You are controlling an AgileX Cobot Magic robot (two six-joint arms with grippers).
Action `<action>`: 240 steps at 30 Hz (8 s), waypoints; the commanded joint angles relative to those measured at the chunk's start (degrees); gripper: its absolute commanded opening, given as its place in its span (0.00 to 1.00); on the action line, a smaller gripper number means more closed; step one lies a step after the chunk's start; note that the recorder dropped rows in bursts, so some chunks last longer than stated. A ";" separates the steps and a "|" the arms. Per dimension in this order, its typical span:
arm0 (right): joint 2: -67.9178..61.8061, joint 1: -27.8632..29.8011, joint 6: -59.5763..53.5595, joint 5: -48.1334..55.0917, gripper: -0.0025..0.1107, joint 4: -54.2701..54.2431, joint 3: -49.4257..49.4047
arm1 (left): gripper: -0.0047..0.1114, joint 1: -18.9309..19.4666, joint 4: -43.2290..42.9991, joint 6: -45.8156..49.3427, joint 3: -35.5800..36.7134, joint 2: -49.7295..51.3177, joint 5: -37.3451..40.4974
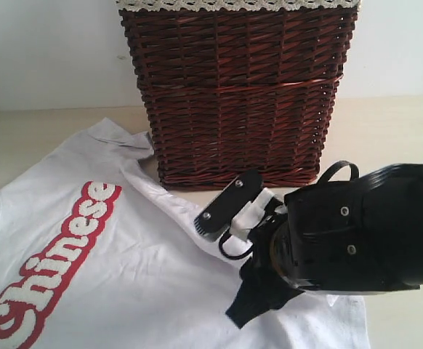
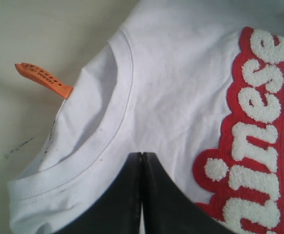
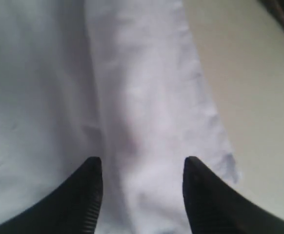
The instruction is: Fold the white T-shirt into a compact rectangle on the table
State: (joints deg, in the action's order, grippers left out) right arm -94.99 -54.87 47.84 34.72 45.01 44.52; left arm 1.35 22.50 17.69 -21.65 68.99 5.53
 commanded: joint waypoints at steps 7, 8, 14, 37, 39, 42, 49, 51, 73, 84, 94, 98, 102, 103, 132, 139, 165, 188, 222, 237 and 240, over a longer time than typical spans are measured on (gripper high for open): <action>2.67 11.52 10.20 5.01 0.45 7.99 -0.21 | 0.04 -0.29 1.33 -0.10 0.10 -0.51 -0.52; 3.19 12.24 9.05 4.41 0.45 7.38 -0.21 | 0.04 -0.29 1.33 -0.10 0.10 -0.51 -0.52; 7.23 15.70 7.25 2.58 0.40 6.12 -0.21 | 0.04 -0.29 1.57 -0.10 0.10 -0.51 -0.52; -11.06 25.46 -5.54 -12.72 0.02 -2.19 -0.09 | 0.04 -0.29 1.57 -0.10 0.10 -0.51 -0.15; -14.11 28.33 -2.06 -10.27 0.02 0.14 0.59 | 0.04 -0.29 1.57 -0.10 0.10 -0.51 -0.03; -17.57 31.30 -2.06 -9.68 0.02 0.28 3.70 | 0.04 -0.56 1.58 -0.10 0.10 -0.51 0.12; -20.24 31.69 -2.26 -8.17 0.02 7.34 13.85 | 0.04 -5.20 0.86 0.04 0.10 -0.51 -0.45; -21.32 31.95 -2.26 -5.79 0.02 8.07 16.64 | 0.04 -5.39 0.86 0.04 0.10 -0.51 -0.54; -14.51 34.09 -31.53 -10.23 0.02 -21.79 24.38 | 0.04 -5.36 1.97 0.04 0.10 -0.51 -3.69; -24.93 29.71 -46.03 -24.66 0.02 -42.16 34.83 | 0.04 -5.36 2.41 -0.13 0.10 -0.51 -3.78; -32.88 32.19 -53.71 -7.06 0.02 -47.98 48.48 | 0.04 -5.36 2.24 -0.13 0.10 -0.51 -4.32; -30.44 30.83 -63.93 -0.24 0.02 -57.27 47.78 | 0.04 -5.36 2.24 -0.13 0.10 -0.51 -4.45; -24.26 29.05 -69.54 0.64 0.02 -61.92 40.68 | 0.04 -5.36 2.24 -0.13 0.10 -0.51 -3.99; -22.10 28.89 -69.70 -0.25 0.02 -61.93 38.31 | 0.04 -5.36 2.24 -0.13 0.10 -0.51 -3.87; -11.25 29.61 -2.09 -13.66 0.02 0.90 8.39 | 0.04 -5.36 2.35 -0.13 0.10 -0.51 -2.47; -17.44 34.31 -1.82 -16.21 0.02 -0.25 8.60 | 0.04 -5.36 2.35 -0.13 0.10 -0.51 -2.60; -13.76 38.19 -26.89 -12.43 0.02 -20.76 19.20 | 0.04 -10.84 -0.84 0.51 -13.43 4.78 2.41; -1.17 38.19 -28.66 -27.60 0.02 -19.39 5.92 | 0.04 -12.66 -0.37 1.41 -88.71 70.17 39.07; -1.17 38.19 -28.66 -27.85 0.02 -19.26 5.92 | 0.04 -12.04 -19.13 -12.35 -107.91 77.31 37.85; -1.17 38.19 -28.66 -27.69 0.02 -19.26 5.92 | 0.04 -4.35 -16.22 -4.92 -107.79 72.17 64.43; -1.17 38.19 -28.66 -27.69 0.02 -19.26 5.92 | 0.04 -2.29 -12.00 -4.78 -107.06 70.77 64.43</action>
State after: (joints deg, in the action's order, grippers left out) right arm -96.64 -16.65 19.53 7.01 25.35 50.58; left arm -2.60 6.96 12.70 -129.29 141.72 68.86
